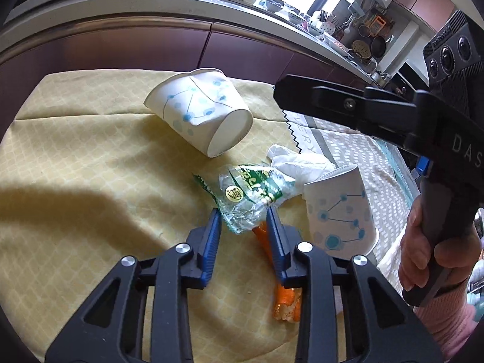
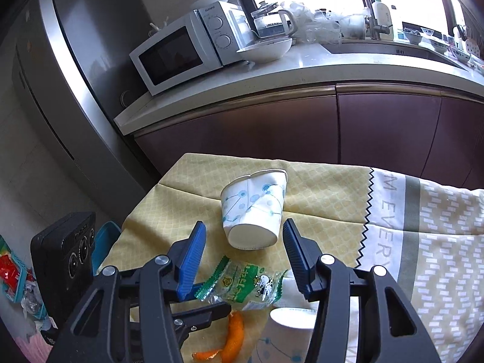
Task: Collect trash
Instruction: 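Grasp a green-printed clear wrapper with the left tool while the right tool grasps a white dotted paper cup, then carry wrapper and cup over the teal bin and open both tools to drop them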
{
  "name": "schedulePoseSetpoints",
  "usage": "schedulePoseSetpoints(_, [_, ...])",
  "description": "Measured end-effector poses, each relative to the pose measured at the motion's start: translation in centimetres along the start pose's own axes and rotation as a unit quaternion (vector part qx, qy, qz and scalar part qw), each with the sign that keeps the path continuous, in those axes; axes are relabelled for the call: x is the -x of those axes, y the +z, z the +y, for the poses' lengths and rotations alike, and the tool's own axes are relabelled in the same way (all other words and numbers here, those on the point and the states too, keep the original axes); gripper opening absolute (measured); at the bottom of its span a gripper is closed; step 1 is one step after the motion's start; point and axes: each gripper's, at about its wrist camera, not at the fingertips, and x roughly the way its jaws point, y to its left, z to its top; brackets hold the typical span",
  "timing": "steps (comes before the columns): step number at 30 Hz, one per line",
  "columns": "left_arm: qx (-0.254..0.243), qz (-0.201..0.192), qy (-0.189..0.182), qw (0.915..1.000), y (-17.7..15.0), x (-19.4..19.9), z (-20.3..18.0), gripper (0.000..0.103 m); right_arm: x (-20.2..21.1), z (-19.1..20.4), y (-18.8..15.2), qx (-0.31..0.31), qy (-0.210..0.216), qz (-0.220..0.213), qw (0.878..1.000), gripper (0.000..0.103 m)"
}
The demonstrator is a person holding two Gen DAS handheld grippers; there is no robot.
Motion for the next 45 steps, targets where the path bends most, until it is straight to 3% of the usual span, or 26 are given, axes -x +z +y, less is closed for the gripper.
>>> schedulePoseSetpoints(10, [0.013, -0.010, -0.007, 0.9998, -0.3, 0.6, 0.9, 0.016, -3.1, 0.4, 1.3, -0.011, -0.028, 0.042, 0.999, 0.051])
schedulePoseSetpoints(13, [0.009, -0.018, -0.002, 0.9998, -0.6, 1.4, 1.1, 0.016, -4.1, 0.2, 1.9, -0.021, -0.041, 0.058, 0.997, 0.058])
schedulePoseSetpoints(25, [0.008, -0.042, 0.016, 0.9990, -2.8, 5.6, 3.1, 0.015, -8.5, 0.5, 2.5, -0.033, -0.081, 0.128, 0.988, 0.061])
schedulePoseSetpoints(29, [0.016, -0.050, 0.018, 0.9985, -3.5, 6.8, 4.3, 0.015, -8.6, 1.1, 2.2, -0.021, -0.082, 0.126, 0.988, 0.058])
schedulePoseSetpoints(33, [0.025, -0.057, 0.022, 0.9978, -4.2, 7.7, 5.1, 0.015, -7.6, 1.6, 2.3, -0.008, -0.082, 0.107, 0.991, 0.040])
schedulePoseSetpoints(38, [0.033, -0.068, 0.027, 0.9968, -5.8, 9.5, 6.2, 0.015, -7.1, 2.8, 1.8, 0.022, -0.084, 0.103, 0.991, 0.039])
schedulePoseSetpoints(45, [0.039, -0.088, 0.046, 0.9943, -7.5, 12.2, 7.4, 0.015, -4.9, 4.7, 0.9, 0.040, -0.058, 0.060, 0.996, 0.038])
